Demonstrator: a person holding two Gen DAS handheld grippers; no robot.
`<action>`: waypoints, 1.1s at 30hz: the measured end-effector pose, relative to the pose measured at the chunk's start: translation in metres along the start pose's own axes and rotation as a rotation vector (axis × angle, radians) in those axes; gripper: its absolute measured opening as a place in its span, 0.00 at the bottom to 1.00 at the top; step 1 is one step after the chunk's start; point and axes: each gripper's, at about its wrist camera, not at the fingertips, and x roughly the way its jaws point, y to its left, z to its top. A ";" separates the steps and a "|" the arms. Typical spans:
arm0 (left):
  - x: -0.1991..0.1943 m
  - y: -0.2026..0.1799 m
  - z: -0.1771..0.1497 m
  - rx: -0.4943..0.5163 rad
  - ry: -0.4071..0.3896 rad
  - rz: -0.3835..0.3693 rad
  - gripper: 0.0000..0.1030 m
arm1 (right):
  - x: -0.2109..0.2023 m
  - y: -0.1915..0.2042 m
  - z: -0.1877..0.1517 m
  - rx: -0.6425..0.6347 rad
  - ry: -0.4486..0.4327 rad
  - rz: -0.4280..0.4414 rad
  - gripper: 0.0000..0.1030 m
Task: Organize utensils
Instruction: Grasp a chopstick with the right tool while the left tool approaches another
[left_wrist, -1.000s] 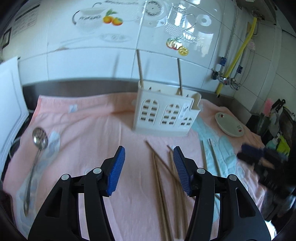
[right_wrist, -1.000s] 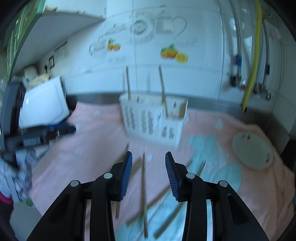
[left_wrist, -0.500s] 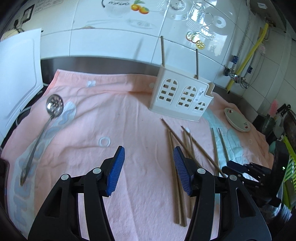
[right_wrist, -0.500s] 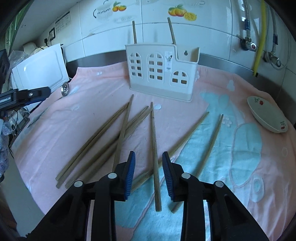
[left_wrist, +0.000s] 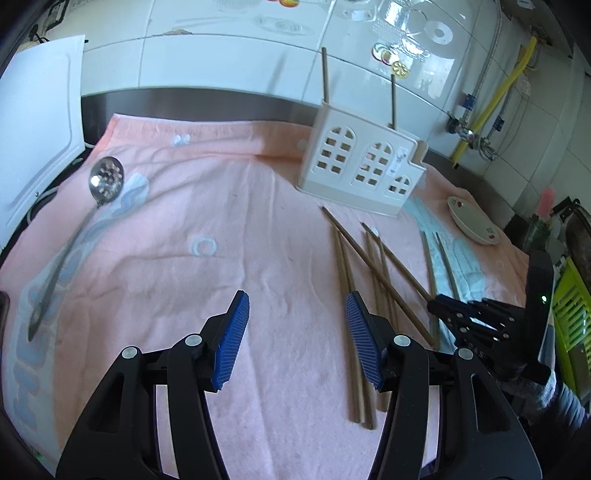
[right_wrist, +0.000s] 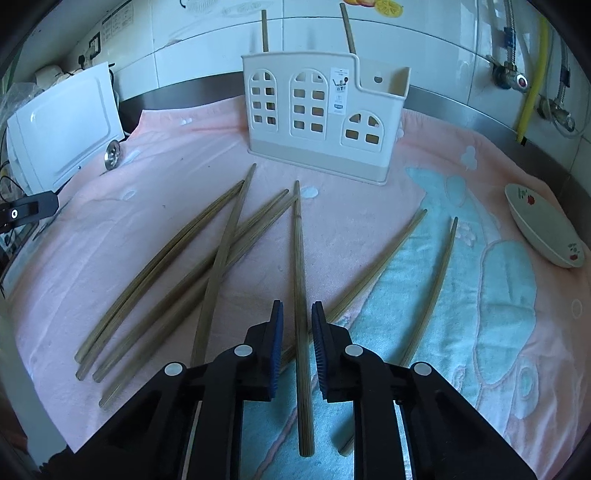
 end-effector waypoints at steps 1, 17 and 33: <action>0.001 -0.004 -0.002 0.006 0.002 -0.004 0.53 | 0.000 0.000 0.000 -0.003 0.002 -0.005 0.13; 0.009 -0.040 -0.023 0.039 0.040 -0.019 0.53 | 0.009 -0.001 0.004 -0.011 0.002 0.013 0.11; 0.025 -0.103 -0.044 -0.034 0.028 -0.015 0.52 | -0.030 -0.024 0.000 0.038 -0.084 0.075 0.07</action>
